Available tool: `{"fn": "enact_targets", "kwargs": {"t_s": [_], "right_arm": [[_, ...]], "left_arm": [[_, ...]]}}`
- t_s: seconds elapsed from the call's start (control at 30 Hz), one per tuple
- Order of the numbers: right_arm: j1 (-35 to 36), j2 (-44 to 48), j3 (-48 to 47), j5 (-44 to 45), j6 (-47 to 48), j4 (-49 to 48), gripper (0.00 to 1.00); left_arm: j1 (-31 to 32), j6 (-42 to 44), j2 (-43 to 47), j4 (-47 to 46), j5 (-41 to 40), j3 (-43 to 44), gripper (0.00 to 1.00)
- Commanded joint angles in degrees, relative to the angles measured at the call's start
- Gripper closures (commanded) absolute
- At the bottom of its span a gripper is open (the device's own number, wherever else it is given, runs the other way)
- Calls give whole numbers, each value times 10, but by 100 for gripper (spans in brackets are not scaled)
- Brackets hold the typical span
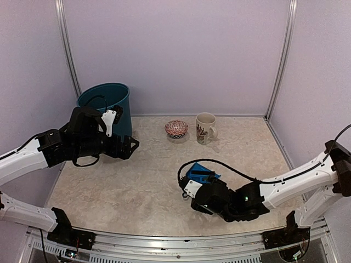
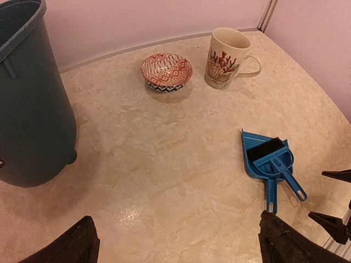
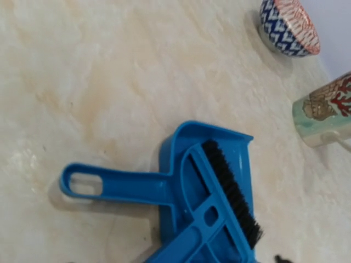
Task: Sweep away the paper scraps from the table
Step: Put down the broom in the dustpan, then reset both arms
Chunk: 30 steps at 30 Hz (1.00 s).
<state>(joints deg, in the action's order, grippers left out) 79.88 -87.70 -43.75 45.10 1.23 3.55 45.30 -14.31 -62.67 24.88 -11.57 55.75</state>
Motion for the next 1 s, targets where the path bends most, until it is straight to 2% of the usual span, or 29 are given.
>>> {"fn": "enact_targets", "kwargs": {"t_s": [0.0, 0.1, 0.2, 0.4, 0.6, 0.77, 0.97], "right_arm": [[5, 67, -13, -33, -37, 36, 20], [-13, 114, -12, -49, -49, 47, 14], [-54, 163, -7, -72, -74, 62, 1], [-172, 287, 51, -108, -87, 29, 0], [-366, 381, 134, -180, -82, -40, 0], [-528, 358, 172, -211, -83, -105, 0], [-620, 257, 225, -217, -59, -274, 0]], "left_arm": [[-6, 6, 6, -17, 13, -2, 1], [-6, 4, 14, -19, 20, -6, 1], [-6, 2, 26, -26, 18, -18, 1], [-6, -5, 51, -41, 21, -48, 1], [-9, -36, 83, -59, 22, -93, 1], [-40, -88, 100, -85, 32, -147, 1], [-115, -127, 104, -130, 50, -201, 1]]}}
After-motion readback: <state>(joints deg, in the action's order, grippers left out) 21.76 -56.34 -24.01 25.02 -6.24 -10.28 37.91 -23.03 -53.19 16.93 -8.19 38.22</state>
